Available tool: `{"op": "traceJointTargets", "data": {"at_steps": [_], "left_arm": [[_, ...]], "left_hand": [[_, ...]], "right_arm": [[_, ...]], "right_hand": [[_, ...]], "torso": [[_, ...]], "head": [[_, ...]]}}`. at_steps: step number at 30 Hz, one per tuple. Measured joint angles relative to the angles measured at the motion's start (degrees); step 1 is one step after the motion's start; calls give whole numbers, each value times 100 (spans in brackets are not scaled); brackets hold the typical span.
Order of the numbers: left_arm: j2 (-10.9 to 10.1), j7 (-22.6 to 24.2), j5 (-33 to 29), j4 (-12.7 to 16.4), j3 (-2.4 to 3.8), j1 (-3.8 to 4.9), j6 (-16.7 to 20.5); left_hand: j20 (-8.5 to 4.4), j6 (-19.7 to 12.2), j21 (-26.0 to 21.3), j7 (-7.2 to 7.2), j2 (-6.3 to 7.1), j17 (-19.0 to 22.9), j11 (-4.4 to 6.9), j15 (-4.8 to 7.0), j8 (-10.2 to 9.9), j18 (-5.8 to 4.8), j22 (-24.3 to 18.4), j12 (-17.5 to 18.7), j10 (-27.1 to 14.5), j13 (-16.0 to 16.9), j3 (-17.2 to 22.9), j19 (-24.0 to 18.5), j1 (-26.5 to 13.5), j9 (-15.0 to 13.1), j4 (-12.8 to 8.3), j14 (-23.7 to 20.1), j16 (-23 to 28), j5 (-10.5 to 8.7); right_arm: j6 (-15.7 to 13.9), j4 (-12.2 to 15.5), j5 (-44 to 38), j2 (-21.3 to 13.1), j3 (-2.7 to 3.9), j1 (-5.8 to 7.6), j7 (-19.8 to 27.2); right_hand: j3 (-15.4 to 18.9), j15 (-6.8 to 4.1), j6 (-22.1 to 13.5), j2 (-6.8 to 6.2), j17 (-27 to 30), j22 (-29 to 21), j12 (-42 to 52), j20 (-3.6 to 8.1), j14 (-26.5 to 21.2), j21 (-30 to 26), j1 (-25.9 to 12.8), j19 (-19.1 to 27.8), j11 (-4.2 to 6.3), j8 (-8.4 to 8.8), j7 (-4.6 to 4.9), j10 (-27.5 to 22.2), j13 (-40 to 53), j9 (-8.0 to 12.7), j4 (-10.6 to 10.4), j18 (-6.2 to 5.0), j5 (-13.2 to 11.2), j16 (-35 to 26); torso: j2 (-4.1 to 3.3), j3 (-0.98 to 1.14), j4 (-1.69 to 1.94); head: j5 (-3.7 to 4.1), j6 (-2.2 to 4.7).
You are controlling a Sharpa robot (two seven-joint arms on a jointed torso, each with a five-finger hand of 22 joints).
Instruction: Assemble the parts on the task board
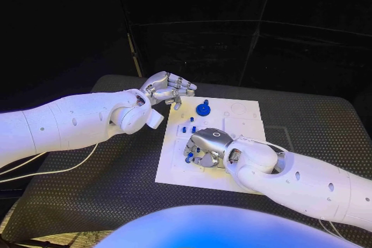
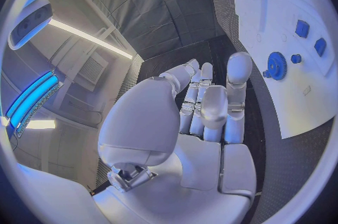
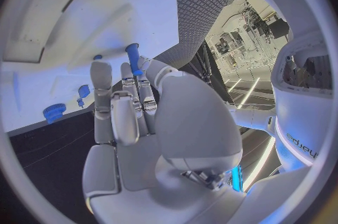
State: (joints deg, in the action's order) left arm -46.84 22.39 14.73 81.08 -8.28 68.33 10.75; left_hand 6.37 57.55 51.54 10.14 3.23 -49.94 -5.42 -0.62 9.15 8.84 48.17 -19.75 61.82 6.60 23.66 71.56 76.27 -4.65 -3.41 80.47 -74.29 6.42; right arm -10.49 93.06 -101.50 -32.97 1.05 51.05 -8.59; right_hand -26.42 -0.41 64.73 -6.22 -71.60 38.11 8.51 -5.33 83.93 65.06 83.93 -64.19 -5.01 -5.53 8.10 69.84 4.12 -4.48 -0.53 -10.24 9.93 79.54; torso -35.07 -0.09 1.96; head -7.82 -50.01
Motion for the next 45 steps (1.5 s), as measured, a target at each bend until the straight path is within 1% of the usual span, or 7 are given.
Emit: {"op": "traceJointTargets", "data": {"at_steps": [7,12,16,20,30,42,45], "left_arm": [[0,-1,0,0,0,1,0],[3,-1,0,-2,0,2,0],[8,-1,0,-7,0,2,0],[16,-2,0,-8,0,2,-1],[19,-4,0,-14,0,2,-8],[24,-10,0,-32,0,1,-26],[21,-12,0,-35,-1,0,-30]], "left_hand": [[0,0,0,0,0,0,0,0,0,0,0,0,0,0,0,0,0,0,0,0,0,0],[0,0,0,0,0,0,0,0,0,0,0,0,0,0,0,0,0,0,0,0,0,0],[0,0,0,0,0,0,0,0,0,0,0,0,0,0,0,0,0,0,0,0,0,0],[0,0,0,0,0,0,0,0,0,0,0,0,-42,9,16,0,0,5,-16,0,0,0],[0,0,0,0,0,0,0,0,0,0,0,-23,-42,9,16,0,0,5,-16,0,0,0],[0,0,0,0,0,0,0,0,0,0,1,-23,-42,8,16,0,0,5,-16,0,0,0],[0,0,0,0,0,0,0,0,0,0,0,-23,-42,8,16,0,0,5,-16,0,0,0]], "right_arm": [[4,-19,-26,24,-21,13,-9],[19,-25,-41,29,-29,15,-10],[39,-25,-43,32,-51,5,-2],[51,-26,-43,28,-70,-21,3],[-173,34,-39,-30,-67,-19,43],[-799,552,52,-558,-60,-36,161],[-903,763,177,-908,26,-42,161]], "right_hand": [[0,0,-3,24,24,-36,-11,0,0,0,-11,42,0,16,-2,0,-1,10,0,0,-10,0],[62,5,-187,-25,55,-91,-176,-51,5,-29,-185,94,41,160,105,-29,-28,55,-63,-1,67,0],[120,109,-415,-152,99,-172,-377,-112,7,-76,-340,155,-61,176,187,-400,-68,78,-121,0,93,0],[175,155,-684,-238,154,-280,-455,-175,11,-154,-425,217,-135,176,185,-697,-62,77,-172,-1,93,-32],[366,154,-842,-265,249,-486,-455,-216,11,-276,-450,297,-175,176,163,-1040,-57,77,-161,-1,93,-67],[589,154,-1138,-265,299,-586,-349,-216,11,-340,-449,297,-175,176,91,-1202,-39,76,-178,-1,127,-99],[689,154,-1061,-200,298,-573,-146,-216,11,-340,-514,297,-138,145,168,-998,10,47,-247,-1,127,-99]], "torso": [[2,0,0],[2,1,0],[1,2,-3],[1,3,-6],[1,3,-6],[5,7,-6],[12,6,-6]], "head": [[-10,0],[-7,1],[0,1],[9,1],[24,1],[76,1],[158,1]]}}
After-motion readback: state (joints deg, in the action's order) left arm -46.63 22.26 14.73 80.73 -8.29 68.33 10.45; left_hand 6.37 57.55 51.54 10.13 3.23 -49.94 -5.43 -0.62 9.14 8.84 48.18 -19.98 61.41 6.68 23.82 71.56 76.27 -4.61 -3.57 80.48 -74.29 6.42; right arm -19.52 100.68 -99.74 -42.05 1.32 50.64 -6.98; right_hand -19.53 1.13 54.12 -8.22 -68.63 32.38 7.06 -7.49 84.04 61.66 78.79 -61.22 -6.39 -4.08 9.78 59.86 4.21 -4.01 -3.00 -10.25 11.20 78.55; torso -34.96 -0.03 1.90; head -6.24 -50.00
